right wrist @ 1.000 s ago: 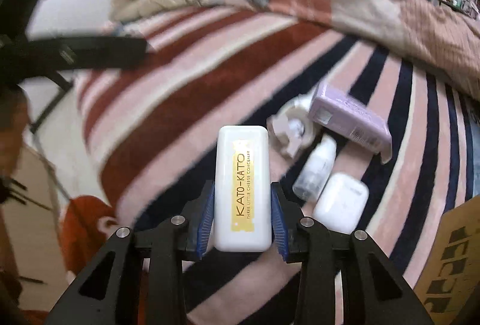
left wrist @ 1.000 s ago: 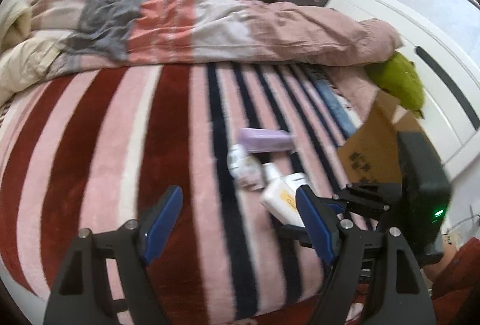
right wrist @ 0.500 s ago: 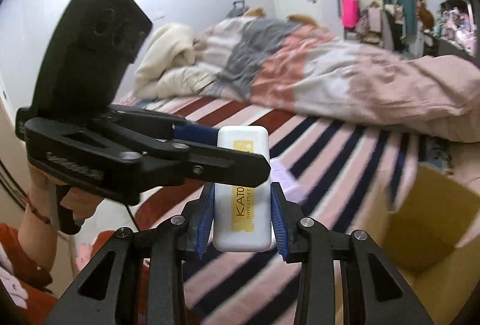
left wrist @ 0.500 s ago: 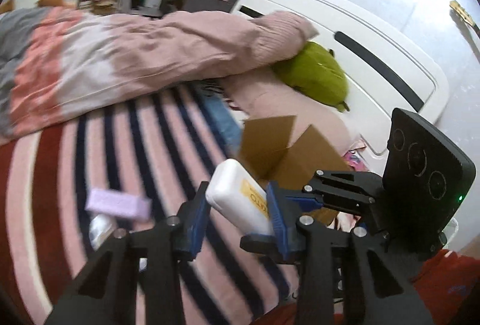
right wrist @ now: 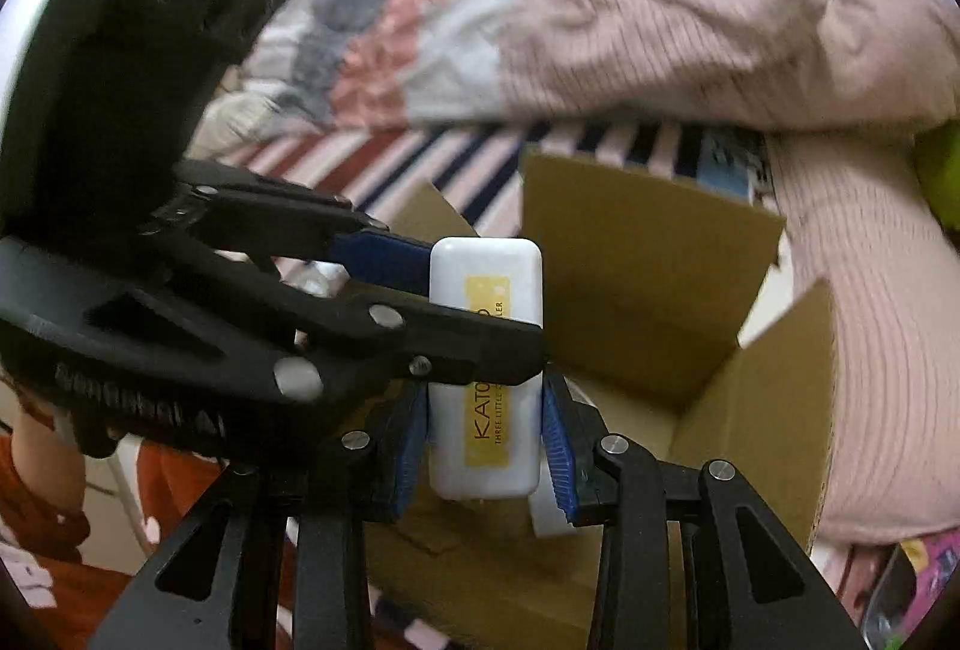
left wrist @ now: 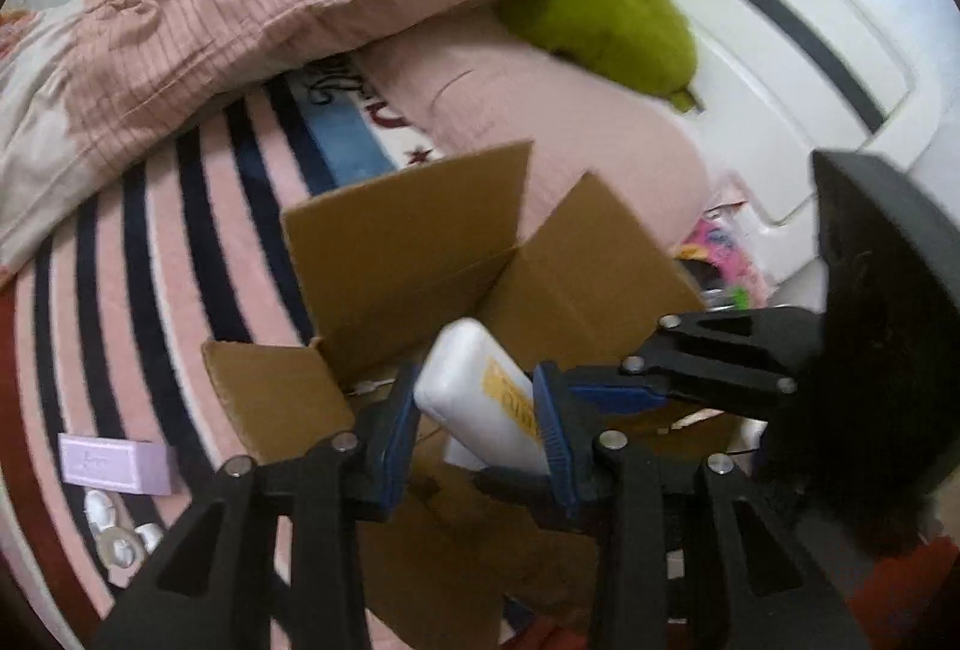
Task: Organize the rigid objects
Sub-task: 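Place the cream tube into the cardboard box and release it, then grasp the lilac Enjoy Traveling box with the right gripper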
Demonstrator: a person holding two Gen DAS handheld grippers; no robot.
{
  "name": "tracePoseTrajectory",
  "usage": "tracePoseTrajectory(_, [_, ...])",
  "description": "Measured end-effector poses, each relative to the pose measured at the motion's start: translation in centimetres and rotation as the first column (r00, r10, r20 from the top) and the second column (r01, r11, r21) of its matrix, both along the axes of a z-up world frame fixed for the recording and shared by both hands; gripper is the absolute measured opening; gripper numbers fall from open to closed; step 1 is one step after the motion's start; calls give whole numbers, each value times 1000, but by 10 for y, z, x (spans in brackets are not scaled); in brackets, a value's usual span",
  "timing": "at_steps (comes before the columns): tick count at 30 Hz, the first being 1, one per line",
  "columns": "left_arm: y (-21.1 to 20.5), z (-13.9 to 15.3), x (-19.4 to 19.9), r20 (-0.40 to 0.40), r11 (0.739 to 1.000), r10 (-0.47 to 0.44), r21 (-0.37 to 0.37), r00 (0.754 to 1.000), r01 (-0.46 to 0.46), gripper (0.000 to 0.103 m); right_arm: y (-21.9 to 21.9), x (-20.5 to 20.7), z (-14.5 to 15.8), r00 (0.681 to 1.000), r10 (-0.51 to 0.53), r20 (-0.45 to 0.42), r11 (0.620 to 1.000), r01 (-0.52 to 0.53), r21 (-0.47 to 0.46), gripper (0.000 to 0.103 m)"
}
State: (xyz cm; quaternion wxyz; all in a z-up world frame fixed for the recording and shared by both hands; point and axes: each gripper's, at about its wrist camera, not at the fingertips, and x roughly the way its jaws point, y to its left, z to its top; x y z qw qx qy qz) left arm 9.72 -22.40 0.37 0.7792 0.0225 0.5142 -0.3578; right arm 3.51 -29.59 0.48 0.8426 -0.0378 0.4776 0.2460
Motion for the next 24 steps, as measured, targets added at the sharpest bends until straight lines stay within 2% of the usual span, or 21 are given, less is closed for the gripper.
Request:
tracePoseTrajectory(2, [0, -2, 1, -1, 1000, 8, 20, 1000, -8, 44, 2, 5, -4, 1000, -8, -26, 1000, 7, -27, 32])
tracePoseTrajectory(4, [6, 2, -3, 25, 1000, 21, 19, 999, -22, 61, 3, 6, -6, 1000, -12, -24, 998, 11, -58, 32])
tracePoseTrajectory(8, [31, 20, -10, 75, 999, 52, -16, 996, -51, 67, 3, 5, -8, 1000, -21, -23, 997, 19, -77, 33])
tracePoseTrajectory(12, [72, 36, -18, 139, 990, 137, -25, 981, -135, 71, 12, -1, 1, 1000, -12, 3, 998, 12, -57, 38])
tracePoseTrajectory(15, [117, 46, -26, 177, 975, 223, -33, 959, -221, 71, 38, -7, 15, 997, 32, 63, 999, -30, -41, 39])
tracePoseTrajectory(19, [185, 51, -39, 227, 940, 338, -30, 913, -340, 75, 86, -14, 26, 984, 147, 104, 989, -149, 16, 40])
tracePoseTrajectory(24, [254, 28, -48, 240, 890, 442, -1, 864, -455, 79, 157, -16, 14, 962, 259, 89, 964, -263, 38, 49])
